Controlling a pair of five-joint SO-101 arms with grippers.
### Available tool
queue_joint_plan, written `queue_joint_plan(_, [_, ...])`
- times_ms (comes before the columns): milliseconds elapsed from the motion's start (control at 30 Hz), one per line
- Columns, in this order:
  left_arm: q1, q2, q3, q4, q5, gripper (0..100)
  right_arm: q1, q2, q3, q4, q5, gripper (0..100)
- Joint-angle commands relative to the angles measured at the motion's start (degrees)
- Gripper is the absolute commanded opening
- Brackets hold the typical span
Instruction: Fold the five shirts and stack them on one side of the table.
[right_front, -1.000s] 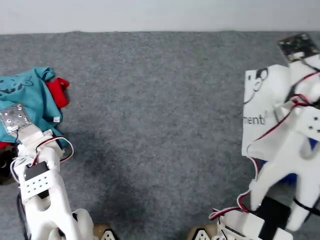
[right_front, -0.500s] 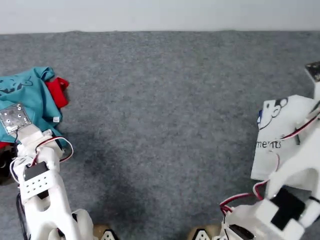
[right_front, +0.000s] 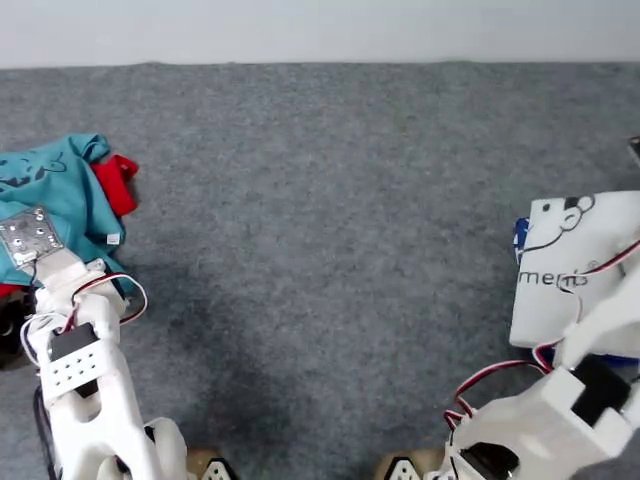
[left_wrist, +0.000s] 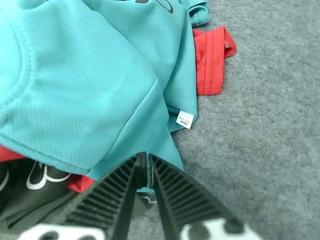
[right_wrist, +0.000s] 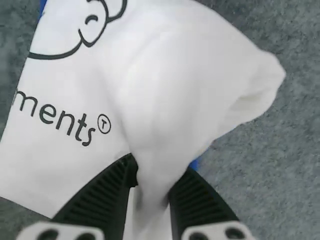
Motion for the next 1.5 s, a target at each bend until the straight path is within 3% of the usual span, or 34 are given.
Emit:
queue_joint_plan(0, [0.44, -1.85, -0.04, -1.41, -0.70, 2, 0.66, 0.13, -0.70, -1.80, 0.70, 5.7])
queue_joint_plan(167, [1.41, -1.85, -0.04, -1.41, -0.79, 2, 2.07, 0.48, -0.70, -1.54, 0.70, 26.0])
queue_joint_plan(233, [1.41, -1.85, -0.04, -1.41, -0.79, 2, 2.51, -0.48, -1.05, -1.27, 0.44, 29.3])
queue_joint_plan(400, [1.41, -1.85, -0.04, -1.41, -0.79, 2, 2.24, -5.49, -4.92, 4.79, 0.35, 24.1])
queue_joint_plan(600, [1.41, -1.85, -0.04, -1.41, -0.79, 2, 0.57, -7.78, -5.27, 16.57, 0.35, 0.0])
queue_joint_plan(667, [1.41, -1.85, -0.04, -1.41, -0.79, 2, 0.48, -7.08, -4.22, 19.38, 0.26, 3.5])
queue_joint_plan(800, [1.41, -1.85, -0.04, -1.41, -0.79, 2, -1.45, -3.82, 0.18, 21.93, -2.55, 0.9])
queue_joint_plan(1133, [1.41, -1.85, -0.04, -1.41, -0.79, 2, -4.26, 8.04, 8.00, 13.58, -15.03, 0.9])
queue_joint_plan(1467, [1.49, -1.85, -0.04, -1.41, -0.79, 2, -13.14, -7.08, 2.99, 25.80, -19.25, 0.9])
